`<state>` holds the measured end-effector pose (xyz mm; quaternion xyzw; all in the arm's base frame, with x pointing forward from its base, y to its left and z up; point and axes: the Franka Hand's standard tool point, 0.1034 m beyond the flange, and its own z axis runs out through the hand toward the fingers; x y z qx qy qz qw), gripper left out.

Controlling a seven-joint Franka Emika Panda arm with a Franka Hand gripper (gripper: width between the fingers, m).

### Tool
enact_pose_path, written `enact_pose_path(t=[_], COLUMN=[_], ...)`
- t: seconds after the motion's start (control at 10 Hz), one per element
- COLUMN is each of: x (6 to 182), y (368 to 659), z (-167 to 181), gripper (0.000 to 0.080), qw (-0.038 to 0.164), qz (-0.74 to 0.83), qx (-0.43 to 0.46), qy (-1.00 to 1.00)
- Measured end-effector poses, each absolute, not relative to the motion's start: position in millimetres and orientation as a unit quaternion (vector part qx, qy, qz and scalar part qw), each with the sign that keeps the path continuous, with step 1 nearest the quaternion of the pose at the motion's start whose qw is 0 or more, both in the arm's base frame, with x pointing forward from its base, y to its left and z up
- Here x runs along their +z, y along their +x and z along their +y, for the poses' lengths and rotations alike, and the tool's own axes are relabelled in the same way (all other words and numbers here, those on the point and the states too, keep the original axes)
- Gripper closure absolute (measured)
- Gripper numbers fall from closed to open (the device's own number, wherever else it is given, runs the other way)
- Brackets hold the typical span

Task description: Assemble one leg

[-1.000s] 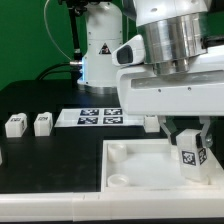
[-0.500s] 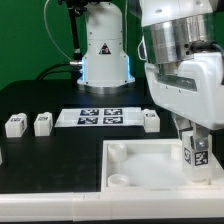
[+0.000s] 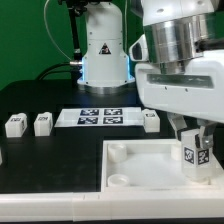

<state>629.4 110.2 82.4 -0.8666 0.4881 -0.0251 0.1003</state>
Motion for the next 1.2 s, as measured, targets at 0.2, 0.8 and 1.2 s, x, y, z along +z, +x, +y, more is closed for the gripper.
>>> enact_pose_path(t=[0.2,0.8,1.2], x=[82.8,82.0,83.7], y=[629.5,629.5,631.3], z=[110.2,108.9,110.0], gripper=[0.0501,0.0501,0.016], qw=[0.097,0.1,0.094], qz=[0.383,0.409,0.307], qx=[-0.035,-0.04,-0.052], qy=[-0.918,-0.906,-0.946])
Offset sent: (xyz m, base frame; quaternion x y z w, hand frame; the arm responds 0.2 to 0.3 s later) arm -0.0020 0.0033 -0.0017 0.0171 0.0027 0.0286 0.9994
